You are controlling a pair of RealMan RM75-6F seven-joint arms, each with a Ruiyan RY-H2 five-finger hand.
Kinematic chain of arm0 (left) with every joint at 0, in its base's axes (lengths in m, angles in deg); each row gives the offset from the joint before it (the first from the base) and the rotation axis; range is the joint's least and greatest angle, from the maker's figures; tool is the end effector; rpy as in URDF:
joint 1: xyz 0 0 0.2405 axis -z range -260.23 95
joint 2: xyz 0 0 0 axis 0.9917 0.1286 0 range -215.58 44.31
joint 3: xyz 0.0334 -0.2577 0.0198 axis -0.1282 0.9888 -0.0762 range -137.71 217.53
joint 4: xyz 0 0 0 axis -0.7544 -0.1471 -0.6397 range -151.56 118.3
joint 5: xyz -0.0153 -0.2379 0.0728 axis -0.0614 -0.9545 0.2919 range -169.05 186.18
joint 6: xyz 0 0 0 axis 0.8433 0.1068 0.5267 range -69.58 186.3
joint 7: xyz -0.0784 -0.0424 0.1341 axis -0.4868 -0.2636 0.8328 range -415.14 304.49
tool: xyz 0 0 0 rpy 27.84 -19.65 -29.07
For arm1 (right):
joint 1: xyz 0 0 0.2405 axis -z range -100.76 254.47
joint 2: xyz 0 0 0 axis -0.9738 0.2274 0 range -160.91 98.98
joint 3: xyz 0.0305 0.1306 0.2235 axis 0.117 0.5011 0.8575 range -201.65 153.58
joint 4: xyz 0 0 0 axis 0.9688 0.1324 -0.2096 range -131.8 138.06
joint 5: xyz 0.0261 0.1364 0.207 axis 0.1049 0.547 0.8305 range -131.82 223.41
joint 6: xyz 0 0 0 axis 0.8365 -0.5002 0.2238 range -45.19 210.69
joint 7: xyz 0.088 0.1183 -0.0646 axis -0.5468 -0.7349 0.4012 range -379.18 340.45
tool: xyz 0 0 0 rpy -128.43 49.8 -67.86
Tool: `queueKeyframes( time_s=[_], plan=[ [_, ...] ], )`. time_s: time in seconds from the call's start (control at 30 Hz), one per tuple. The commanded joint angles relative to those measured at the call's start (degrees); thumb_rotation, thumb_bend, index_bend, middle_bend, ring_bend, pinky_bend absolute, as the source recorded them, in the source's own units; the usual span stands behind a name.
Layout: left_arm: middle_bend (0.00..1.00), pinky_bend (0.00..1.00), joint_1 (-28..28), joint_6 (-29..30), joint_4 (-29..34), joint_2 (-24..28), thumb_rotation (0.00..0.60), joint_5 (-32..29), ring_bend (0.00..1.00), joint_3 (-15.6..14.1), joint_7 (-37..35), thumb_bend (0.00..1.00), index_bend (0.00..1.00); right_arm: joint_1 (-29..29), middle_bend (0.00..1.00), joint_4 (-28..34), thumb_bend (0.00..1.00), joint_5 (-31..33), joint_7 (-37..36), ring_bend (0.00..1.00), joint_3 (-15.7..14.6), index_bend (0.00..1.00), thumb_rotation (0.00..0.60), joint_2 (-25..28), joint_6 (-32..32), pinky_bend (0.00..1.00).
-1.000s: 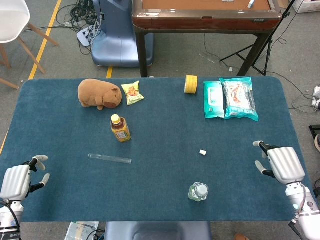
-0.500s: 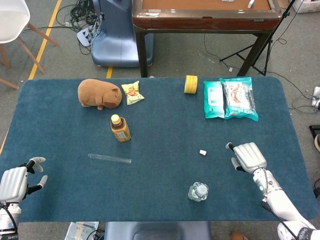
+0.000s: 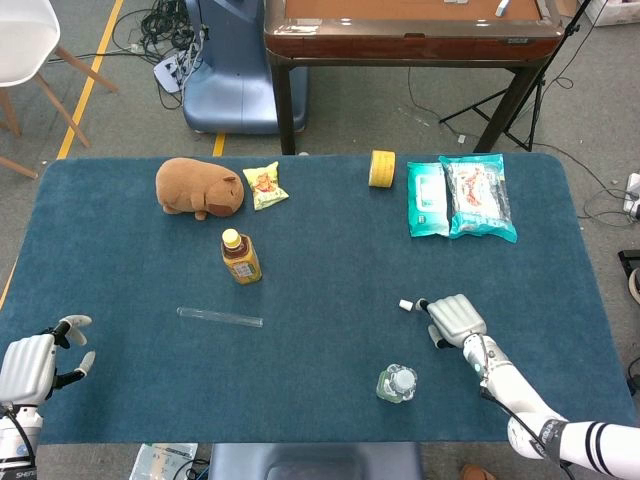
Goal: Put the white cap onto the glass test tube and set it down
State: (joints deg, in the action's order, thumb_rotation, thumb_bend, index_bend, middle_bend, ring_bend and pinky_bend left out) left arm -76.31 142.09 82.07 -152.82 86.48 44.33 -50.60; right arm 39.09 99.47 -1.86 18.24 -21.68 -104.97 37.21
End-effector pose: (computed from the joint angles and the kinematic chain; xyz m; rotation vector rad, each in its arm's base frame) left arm -0.3114 0.2122 0.1028 -1.2724 -1.0218 -0.9153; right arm -0.2444 -0.3158 -0.0279 1.9800 -1.0107 0.3577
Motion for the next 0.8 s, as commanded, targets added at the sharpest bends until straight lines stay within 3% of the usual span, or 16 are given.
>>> queueKeyframes(
  time_s=[0.03, 0.8],
  plan=[
    [0.51, 0.64, -0.2, 0.1, -0.1, 0.0, 0.6, 0.0, 0.49, 0.0, -0.2, 0.28, 0.35, -0.8, 1.0, -0.4, 0.58, 0.8, 0.0, 1.0, -0.5, 0.23, 0.6, -0.6, -0.2, 1.0],
    [0.51, 0.64, -1.1, 0.5, -0.9, 0.4, 0.6, 0.3, 0.49, 0.1, -1.7, 0.28, 0.35, -5.1, 1.0, 0.9, 0.58, 0.7, -0.9, 1.0, -1.5, 0.23, 0.6, -1.9, -3.8, 1.0]
  ],
)
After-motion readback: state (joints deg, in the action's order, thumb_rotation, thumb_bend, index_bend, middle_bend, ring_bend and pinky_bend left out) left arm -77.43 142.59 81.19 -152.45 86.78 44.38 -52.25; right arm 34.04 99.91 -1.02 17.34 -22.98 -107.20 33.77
